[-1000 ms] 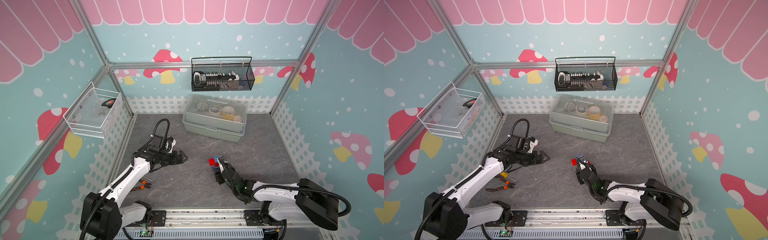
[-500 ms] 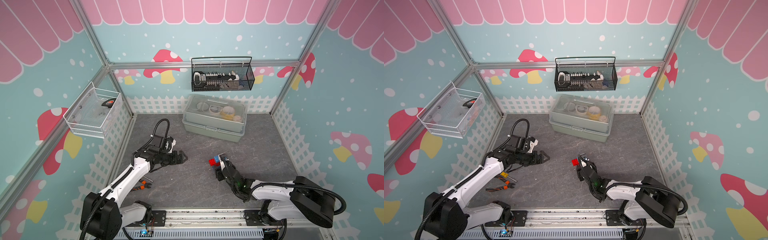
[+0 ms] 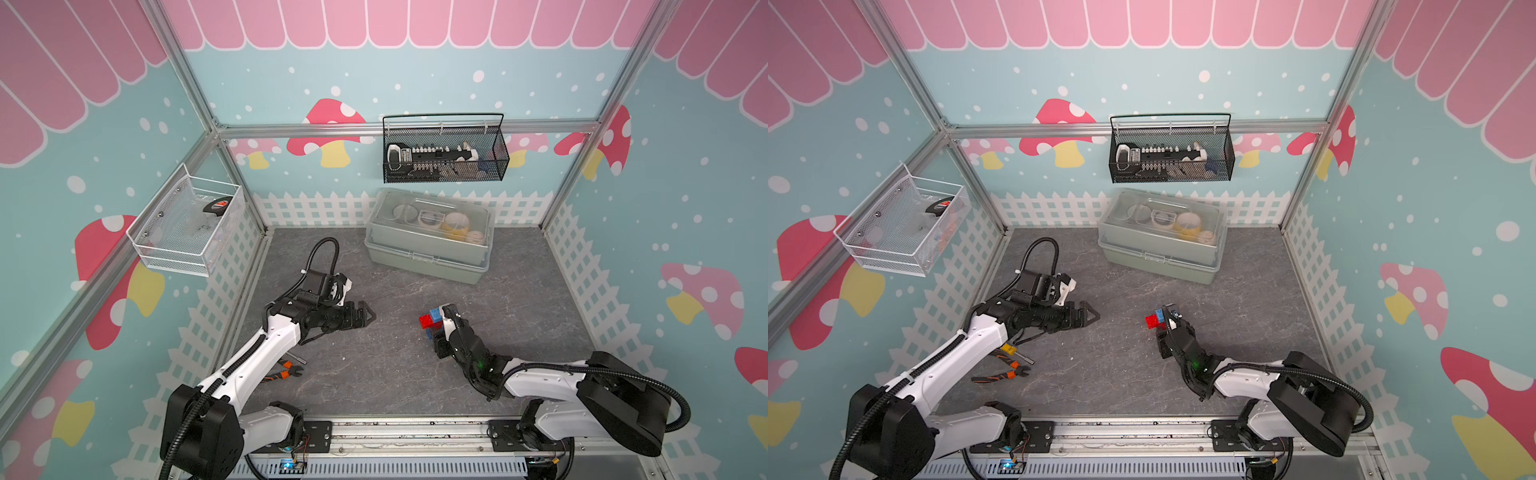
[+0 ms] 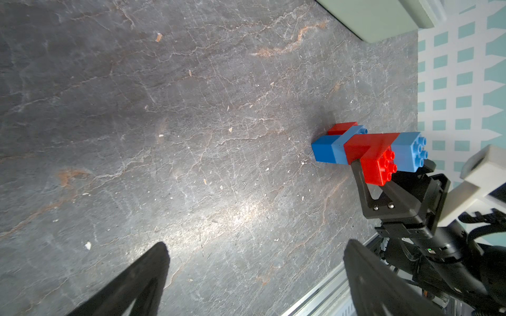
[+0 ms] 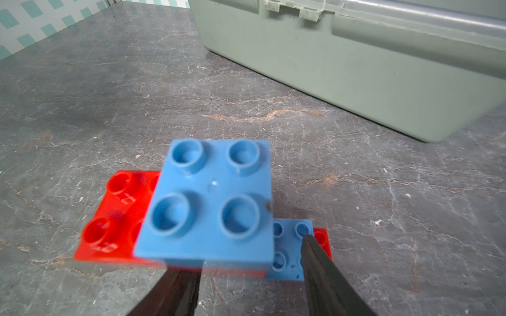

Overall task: Assemble a giraffe with lego
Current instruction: Adjust the lego brick at the center of the board.

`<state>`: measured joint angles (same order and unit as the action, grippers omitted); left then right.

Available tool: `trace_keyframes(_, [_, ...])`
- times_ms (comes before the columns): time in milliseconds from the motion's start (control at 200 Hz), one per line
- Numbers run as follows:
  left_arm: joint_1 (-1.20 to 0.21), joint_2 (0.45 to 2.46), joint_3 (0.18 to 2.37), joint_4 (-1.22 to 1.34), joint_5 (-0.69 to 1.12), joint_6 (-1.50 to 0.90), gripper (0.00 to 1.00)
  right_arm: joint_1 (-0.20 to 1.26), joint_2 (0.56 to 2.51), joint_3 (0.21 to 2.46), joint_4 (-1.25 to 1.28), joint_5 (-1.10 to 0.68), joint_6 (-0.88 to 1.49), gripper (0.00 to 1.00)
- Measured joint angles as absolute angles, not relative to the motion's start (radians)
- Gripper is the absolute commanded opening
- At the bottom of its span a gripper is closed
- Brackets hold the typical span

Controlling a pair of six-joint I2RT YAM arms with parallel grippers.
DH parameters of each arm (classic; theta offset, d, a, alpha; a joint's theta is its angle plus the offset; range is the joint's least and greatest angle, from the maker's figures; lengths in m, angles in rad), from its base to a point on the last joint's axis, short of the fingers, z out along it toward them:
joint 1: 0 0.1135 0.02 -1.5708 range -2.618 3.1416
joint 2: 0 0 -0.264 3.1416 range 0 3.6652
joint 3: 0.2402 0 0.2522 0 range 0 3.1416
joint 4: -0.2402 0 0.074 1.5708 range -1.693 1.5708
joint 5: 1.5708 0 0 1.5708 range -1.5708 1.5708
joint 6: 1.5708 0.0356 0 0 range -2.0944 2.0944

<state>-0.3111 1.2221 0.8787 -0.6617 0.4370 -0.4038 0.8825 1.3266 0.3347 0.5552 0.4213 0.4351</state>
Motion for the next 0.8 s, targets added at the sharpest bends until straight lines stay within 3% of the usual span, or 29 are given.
trace_keyframes(180, [-0.311, 1.222, 0.879, -0.662, 0.437, -0.404, 0.99, 0.880, 1.356, 0.335, 0.581, 0.396, 0.419, 0.53])
trace_keyframes(800, [-0.311, 1.222, 0.879, -0.662, 0.437, -0.404, 0.99, 0.876, 1.388, 0.341, 0.614, 0.382, 0.382, 0.34])
